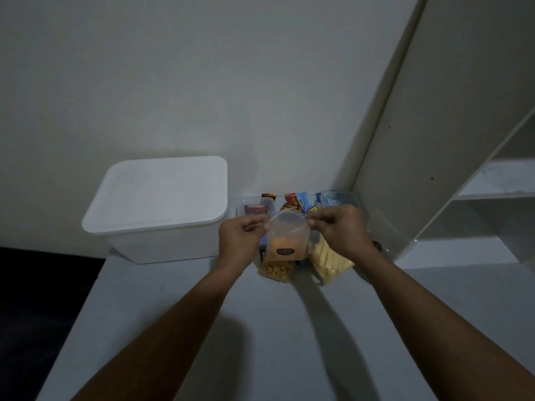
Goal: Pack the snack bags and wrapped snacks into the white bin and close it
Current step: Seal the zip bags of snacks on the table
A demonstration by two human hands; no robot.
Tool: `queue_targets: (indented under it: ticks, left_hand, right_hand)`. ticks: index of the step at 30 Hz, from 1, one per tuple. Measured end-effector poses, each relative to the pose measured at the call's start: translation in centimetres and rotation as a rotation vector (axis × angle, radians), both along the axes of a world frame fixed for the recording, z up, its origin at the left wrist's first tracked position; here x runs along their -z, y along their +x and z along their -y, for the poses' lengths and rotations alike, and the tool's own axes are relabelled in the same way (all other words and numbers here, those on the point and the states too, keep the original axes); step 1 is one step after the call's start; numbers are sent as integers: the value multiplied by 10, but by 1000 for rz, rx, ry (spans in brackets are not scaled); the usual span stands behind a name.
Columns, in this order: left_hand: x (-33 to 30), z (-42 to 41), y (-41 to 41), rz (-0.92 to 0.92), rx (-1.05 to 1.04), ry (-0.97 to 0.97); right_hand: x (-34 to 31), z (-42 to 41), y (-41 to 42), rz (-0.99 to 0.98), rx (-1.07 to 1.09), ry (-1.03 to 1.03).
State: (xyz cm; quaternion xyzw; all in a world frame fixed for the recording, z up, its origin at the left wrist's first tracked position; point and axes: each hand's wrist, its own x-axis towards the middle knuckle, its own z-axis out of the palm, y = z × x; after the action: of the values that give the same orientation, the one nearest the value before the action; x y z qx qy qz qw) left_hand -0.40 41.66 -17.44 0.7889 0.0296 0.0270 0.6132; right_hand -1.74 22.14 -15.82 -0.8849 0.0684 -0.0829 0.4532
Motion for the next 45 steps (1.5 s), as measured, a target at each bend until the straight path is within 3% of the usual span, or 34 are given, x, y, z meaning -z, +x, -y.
queue_targets:
  ticks: [6, 15, 21, 32, 38, 45]
  left_hand:
    - [-24, -12, 8, 91, -42, -83]
    - [-48, -17, 17, 134, -24, -101]
    - [-53, -13, 24, 183, -54, 47]
    - [-68, -6, 39, 183, -27, -39]
    - [-71, -10, 38, 176, 27, -81]
    - [-73, -11, 37, 190, 7, -86]
  right_hand:
    - [-21, 0, 10, 98, 30, 75]
    - [-42, -11, 20, 178, -116, 73]
    - [-47, -20, 27, 171, -62, 58]
    - [-59, -24, 36, 164, -138, 110]
    - [-58, -25, 41, 189, -58, 150]
    - [-62, -29, 36, 118, -178, 187]
